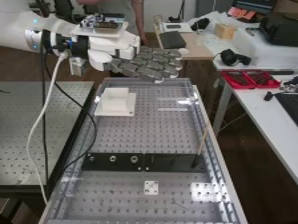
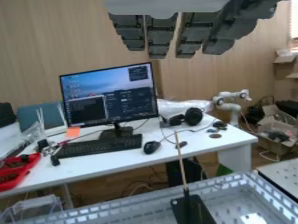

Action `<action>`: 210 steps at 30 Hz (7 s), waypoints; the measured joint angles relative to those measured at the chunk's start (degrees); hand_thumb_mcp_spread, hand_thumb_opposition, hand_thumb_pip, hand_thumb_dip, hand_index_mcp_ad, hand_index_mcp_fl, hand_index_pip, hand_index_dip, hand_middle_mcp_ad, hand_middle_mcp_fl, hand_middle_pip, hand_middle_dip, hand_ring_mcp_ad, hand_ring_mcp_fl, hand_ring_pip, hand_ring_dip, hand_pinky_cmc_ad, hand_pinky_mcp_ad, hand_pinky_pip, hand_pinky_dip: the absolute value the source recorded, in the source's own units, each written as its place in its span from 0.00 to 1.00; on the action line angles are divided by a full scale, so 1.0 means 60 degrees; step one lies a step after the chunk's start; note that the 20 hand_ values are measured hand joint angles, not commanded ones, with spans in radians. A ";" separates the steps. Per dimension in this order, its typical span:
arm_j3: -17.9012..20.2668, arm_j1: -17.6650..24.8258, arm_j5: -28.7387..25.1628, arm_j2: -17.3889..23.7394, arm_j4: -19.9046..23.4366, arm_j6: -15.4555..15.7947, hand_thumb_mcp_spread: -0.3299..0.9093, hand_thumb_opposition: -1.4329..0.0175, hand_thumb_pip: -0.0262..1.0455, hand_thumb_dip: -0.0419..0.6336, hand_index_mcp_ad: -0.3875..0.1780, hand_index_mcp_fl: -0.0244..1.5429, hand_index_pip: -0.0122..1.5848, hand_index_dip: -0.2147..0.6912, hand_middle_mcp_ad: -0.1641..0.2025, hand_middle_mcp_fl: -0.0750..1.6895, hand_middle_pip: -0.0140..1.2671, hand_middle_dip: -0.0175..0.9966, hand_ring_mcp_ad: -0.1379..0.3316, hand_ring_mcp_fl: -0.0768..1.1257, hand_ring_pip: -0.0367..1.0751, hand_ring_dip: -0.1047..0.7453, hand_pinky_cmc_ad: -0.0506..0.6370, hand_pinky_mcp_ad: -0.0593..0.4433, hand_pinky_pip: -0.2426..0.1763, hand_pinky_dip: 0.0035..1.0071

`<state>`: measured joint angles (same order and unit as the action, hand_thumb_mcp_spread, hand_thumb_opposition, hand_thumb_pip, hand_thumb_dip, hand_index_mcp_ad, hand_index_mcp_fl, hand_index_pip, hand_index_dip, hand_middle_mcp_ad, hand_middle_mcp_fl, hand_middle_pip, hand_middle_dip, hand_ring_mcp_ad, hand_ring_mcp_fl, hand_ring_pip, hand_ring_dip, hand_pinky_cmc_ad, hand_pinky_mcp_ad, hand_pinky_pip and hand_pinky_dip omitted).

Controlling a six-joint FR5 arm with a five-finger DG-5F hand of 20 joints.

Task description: Grab the paper clip and place it in the clear container

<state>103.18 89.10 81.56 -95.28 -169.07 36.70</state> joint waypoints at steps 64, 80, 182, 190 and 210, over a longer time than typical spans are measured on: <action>0.0187 -0.1820 -0.1270 -0.3997 0.4381 0.0017 0.67 0.44 0.47 0.44 0.53 0.11 0.80 0.44 0.44 0.17 0.11 0.19 0.50 0.12 0.14 0.23 0.53 0.64 0.66 0.19; -0.0146 -0.2153 -0.0532 -0.4198 0.4201 0.0864 0.69 0.42 0.47 0.45 0.47 0.18 0.85 0.44 0.44 0.17 0.11 0.20 0.50 0.13 0.14 0.23 0.53 0.65 0.73 0.19; -0.1202 -0.2797 0.1484 -0.4804 0.2958 0.2889 0.71 0.38 0.54 0.46 0.35 0.25 0.90 0.39 0.38 0.22 0.11 0.22 0.46 0.16 0.14 0.23 0.57 0.65 0.78 0.19; -0.1282 -0.2812 0.1533 -0.4811 0.2949 0.2964 0.72 0.38 0.54 0.46 0.35 0.27 0.91 0.39 0.38 0.22 0.11 0.22 0.46 0.16 0.14 0.23 0.57 0.65 0.78 0.19; -0.1302 -0.2785 0.1510 -0.4804 0.2877 0.2951 0.71 0.37 0.54 0.46 0.38 0.29 0.93 0.38 0.38 0.22 0.11 0.22 0.46 0.16 0.14 0.23 0.57 0.65 0.78 0.19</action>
<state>95.37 72.39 90.62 -124.11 -151.81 54.41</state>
